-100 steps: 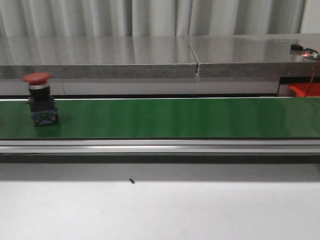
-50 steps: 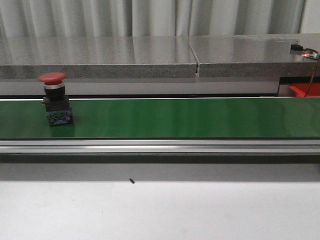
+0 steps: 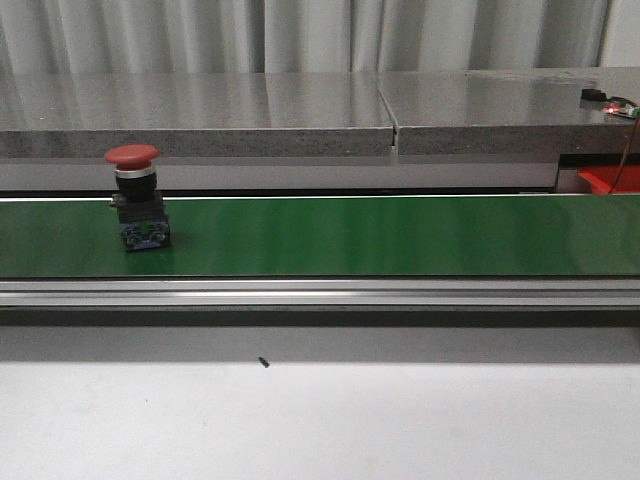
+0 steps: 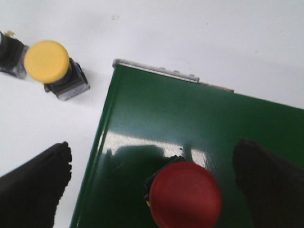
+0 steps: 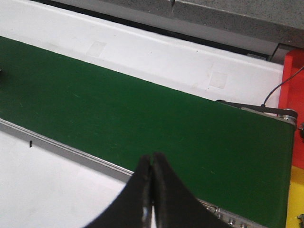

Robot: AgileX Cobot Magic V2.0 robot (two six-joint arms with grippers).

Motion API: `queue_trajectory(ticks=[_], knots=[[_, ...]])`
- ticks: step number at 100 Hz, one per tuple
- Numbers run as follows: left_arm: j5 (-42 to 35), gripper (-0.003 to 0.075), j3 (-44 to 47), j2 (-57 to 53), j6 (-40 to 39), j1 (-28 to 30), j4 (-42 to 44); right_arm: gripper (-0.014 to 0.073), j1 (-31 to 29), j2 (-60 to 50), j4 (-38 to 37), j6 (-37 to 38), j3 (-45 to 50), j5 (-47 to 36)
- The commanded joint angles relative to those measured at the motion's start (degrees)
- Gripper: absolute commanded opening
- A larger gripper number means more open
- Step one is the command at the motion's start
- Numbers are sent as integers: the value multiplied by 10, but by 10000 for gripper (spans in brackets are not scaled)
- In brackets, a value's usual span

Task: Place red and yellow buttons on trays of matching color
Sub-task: 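Lower the red button onto the conveyor and open the left gripper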

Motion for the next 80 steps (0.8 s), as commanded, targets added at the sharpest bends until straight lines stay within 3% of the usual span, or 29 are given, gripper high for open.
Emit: queue_trajectory(ticks=[1, 37, 53, 80], knots=[[-39, 657, -15, -52, 9, -9, -7, -108, 1, -6, 9, -4, -15, -37], [-71, 651, 30, -217, 24, -101, -7, -108, 1, -6, 9, -4, -15, -37], [-117, 651, 113, -323, 24, -133, -7, -108, 1, -6, 9, -4, -15, -37], [-141, 651, 282, -518, 24, -136, -7, -108, 1, -6, 9, -4, -15, -37]])
